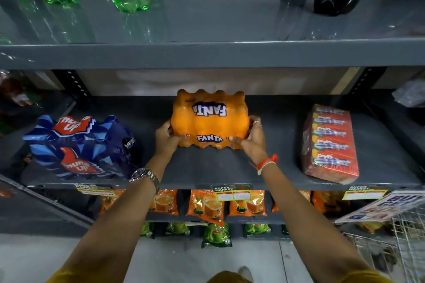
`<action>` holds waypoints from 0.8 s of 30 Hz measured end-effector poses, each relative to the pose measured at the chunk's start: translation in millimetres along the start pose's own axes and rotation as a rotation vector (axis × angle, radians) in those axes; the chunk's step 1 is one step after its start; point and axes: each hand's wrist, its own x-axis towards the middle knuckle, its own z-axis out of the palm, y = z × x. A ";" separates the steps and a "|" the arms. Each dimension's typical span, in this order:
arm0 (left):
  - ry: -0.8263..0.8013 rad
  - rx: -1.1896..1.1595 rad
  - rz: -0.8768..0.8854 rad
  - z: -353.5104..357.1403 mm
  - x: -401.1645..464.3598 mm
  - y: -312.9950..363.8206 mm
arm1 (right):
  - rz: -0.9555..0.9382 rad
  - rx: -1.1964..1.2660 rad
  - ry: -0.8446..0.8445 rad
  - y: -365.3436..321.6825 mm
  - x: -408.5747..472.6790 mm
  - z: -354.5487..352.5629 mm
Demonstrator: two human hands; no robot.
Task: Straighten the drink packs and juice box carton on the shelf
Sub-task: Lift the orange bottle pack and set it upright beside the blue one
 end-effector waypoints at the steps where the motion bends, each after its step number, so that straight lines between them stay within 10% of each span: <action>1: 0.008 -0.006 0.012 0.5 -0.9 -5.6 | 0.004 0.009 -0.010 4.2 -2.4 0.4; 10: 0.378 0.036 0.140 31.0 -37.4 -15.9 | 0.213 0.396 0.036 -27.3 32.5 -5.6; 19: 0.114 0.083 0.189 79.1 -66.1 -20.2 | 0.200 0.248 -0.150 -36.1 48.6 -12.5; 24: -0.240 0.103 0.156 76.1 -48.2 -13.3 | 0.143 0.287 0.079 -12.7 22.1 -10.4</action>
